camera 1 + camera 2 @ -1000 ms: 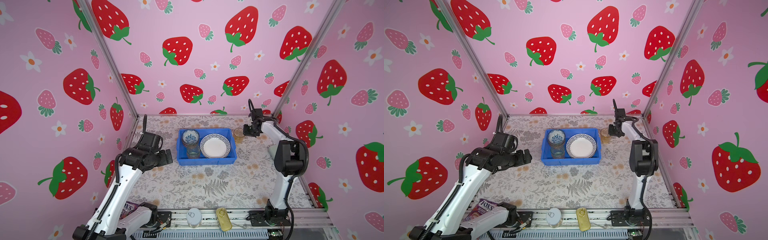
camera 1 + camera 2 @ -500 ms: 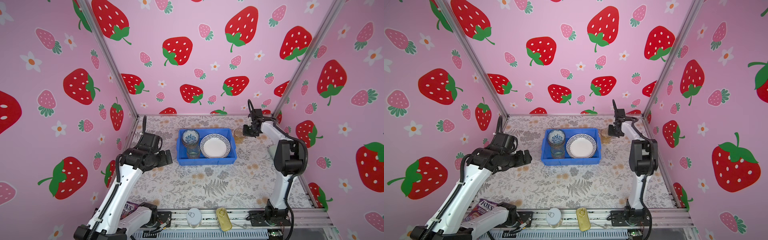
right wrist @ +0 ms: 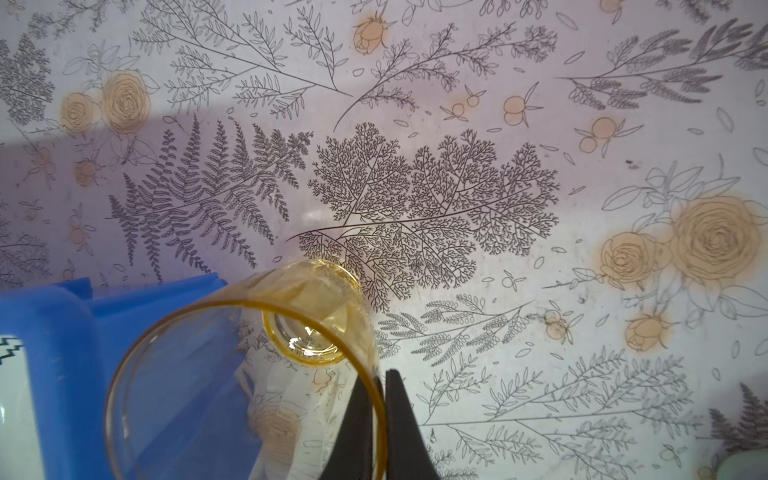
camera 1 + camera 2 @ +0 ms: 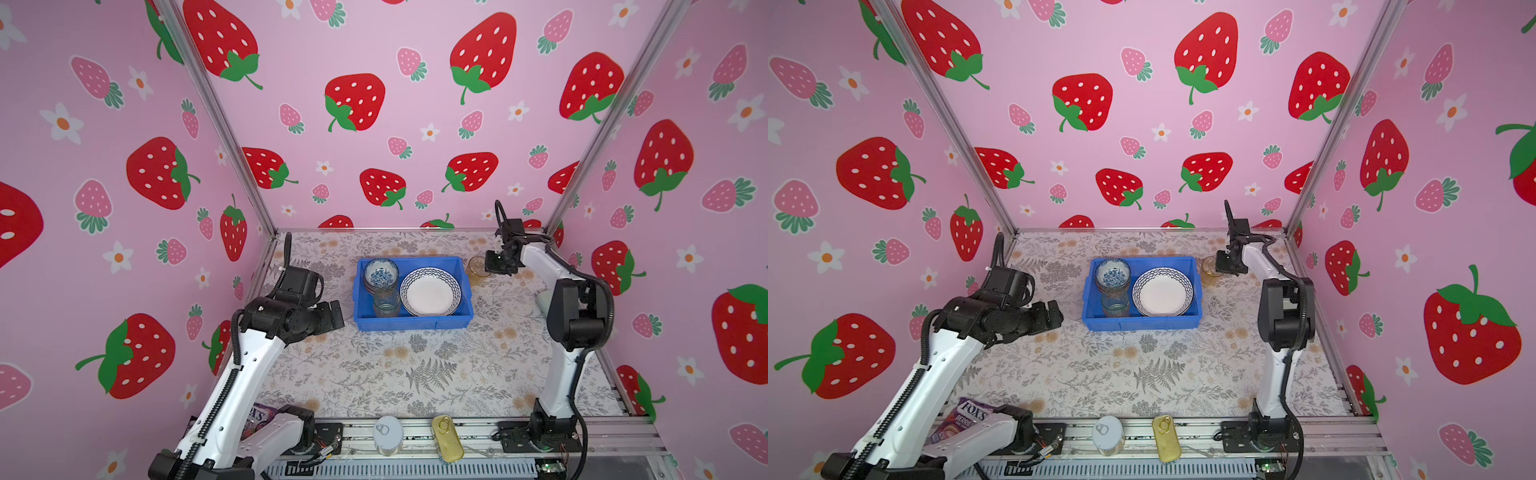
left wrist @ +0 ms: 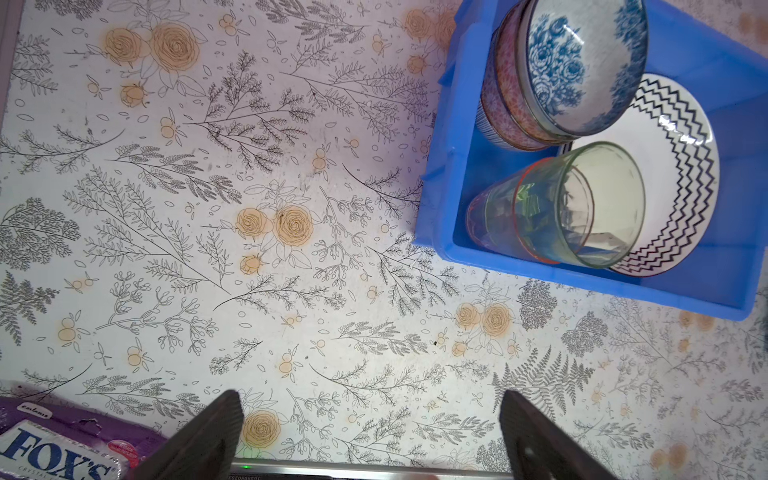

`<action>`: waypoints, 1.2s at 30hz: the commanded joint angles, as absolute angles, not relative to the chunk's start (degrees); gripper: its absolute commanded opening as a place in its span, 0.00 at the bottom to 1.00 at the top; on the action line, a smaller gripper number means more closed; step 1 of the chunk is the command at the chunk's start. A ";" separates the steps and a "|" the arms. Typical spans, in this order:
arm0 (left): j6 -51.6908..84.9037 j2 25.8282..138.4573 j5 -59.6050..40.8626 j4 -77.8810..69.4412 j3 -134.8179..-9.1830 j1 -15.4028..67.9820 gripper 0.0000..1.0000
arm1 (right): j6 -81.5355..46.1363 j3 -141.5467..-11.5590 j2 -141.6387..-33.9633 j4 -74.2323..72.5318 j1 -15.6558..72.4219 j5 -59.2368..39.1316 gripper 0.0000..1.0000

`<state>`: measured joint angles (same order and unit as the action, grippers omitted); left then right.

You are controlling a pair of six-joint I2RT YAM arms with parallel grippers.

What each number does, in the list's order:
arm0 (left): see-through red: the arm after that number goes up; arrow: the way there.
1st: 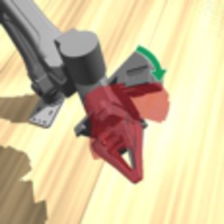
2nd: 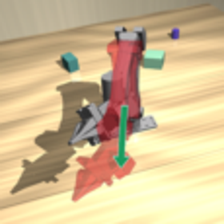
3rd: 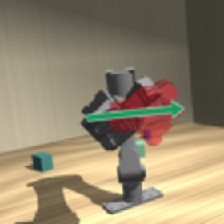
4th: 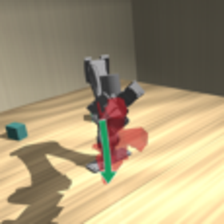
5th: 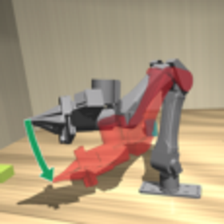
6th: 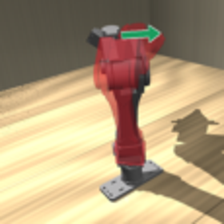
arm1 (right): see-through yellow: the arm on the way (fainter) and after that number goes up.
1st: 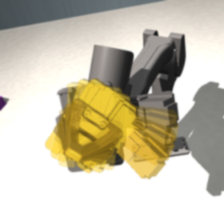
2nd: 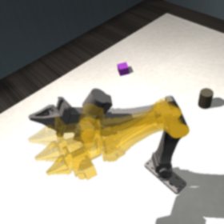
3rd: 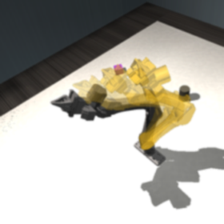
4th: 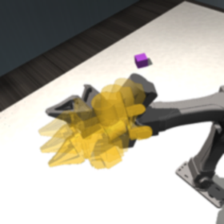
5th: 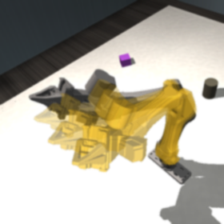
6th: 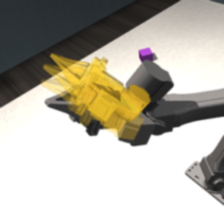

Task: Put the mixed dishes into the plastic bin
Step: 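Grasp the amber glass cup rim with right gripper and lift it, then carry the amber cup over the bin and lower it onto the green cup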

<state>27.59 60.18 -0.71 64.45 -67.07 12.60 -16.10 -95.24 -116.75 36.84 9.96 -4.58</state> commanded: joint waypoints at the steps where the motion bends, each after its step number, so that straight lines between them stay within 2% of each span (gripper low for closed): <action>1: 26.68 59.90 -1.52 64.34 -66.93 12.22 0.99 | -14.42 -96.59 -114.48 40.45 10.01 -3.38 0.00; 12: 25.50 62.77 -6.35 59.11 -66.29 9.82 0.99 | -14.15 -94.02 -99.91 48.75 10.54 -1.80 0.00; 18: 24.52 67.45 -10.08 55.62 -67.10 7.74 0.99 | -14.81 -92.55 -92.61 51.61 12.69 -5.81 0.00; 29: 25.08 74.22 -12.57 50.73 -71.70 7.32 0.99 | -18.88 -98.33 -90.90 54.63 28.31 -7.75 0.00; 36: 26.79 71.27 -11.26 48.63 -69.44 7.32 0.99 | -19.96 -104.46 -96.33 54.54 38.31 -7.40 0.00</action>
<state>25.87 73.71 -11.60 49.74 -69.45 7.60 -19.03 -101.75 -93.58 53.67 35.77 -6.98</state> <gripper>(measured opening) 0.990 0.075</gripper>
